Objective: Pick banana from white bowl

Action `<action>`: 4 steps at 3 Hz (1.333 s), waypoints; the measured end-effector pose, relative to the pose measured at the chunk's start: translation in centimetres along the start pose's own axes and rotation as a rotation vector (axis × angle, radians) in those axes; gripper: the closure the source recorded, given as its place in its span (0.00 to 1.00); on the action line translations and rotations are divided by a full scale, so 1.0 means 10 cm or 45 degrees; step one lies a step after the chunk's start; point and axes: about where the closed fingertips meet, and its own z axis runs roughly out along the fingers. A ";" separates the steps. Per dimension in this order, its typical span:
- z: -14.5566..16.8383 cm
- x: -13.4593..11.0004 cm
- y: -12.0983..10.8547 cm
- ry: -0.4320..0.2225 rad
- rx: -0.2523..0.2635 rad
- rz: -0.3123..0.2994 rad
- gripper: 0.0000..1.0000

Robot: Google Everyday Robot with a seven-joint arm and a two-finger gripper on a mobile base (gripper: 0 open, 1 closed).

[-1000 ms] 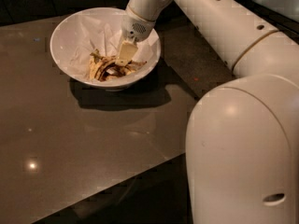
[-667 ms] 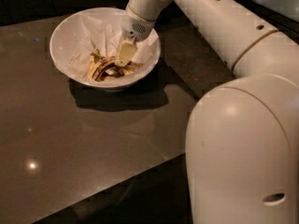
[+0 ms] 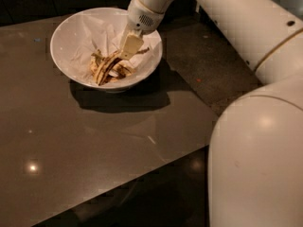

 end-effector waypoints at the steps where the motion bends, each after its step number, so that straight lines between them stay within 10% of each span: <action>1: -0.24 -0.06 0.05 -0.032 0.059 -0.016 1.00; 4: -0.64 -0.34 0.19 -0.166 0.162 -0.136 1.00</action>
Offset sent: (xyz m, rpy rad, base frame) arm -0.0322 -0.0165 0.0760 0.0949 -0.1978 0.0816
